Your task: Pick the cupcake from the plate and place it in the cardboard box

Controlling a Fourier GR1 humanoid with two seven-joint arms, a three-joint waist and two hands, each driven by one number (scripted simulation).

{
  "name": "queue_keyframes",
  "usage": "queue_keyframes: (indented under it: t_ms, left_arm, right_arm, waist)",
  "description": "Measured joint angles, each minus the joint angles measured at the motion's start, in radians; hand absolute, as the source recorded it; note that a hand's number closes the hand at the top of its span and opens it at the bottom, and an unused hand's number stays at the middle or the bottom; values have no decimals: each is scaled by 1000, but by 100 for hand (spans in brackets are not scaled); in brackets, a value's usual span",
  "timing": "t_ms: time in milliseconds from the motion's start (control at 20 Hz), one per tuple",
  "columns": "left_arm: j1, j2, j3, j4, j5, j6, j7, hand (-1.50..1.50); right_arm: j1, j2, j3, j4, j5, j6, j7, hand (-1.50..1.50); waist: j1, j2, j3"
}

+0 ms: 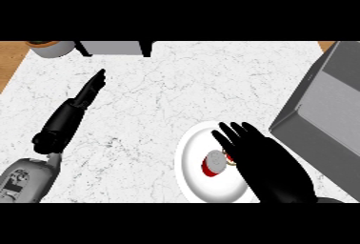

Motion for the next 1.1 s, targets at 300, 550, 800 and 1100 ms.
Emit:
queue_keyframes:
  t_ms: [300, 550, 800, 1100]
  left_arm:
    - [26, -16, 38, -4, -17, -43, -16, 0]
    - [30, -33, 82, -19, -41, -77, 0, 0]
    - [32, -71, 105, -6, -75, -97, -6, 0]
    - [43, -92, 142, -3, -100, -135, -13, 0]
  right_arm:
    - [17, 81, 61, 85, 121, -10, 19, -150]
    - [39, 107, 53, 105, 207, -12, -9, -150]
    - [37, 149, 50, 162, 279, -6, -41, -150]
    - [48, 165, 37, 254, 371, -37, -105, -150]
  waist:
    - [-1, 0, 1]
    - [-3, 0, 1]
    - [-3, 0, 1]
    - [-3, 1, 1]
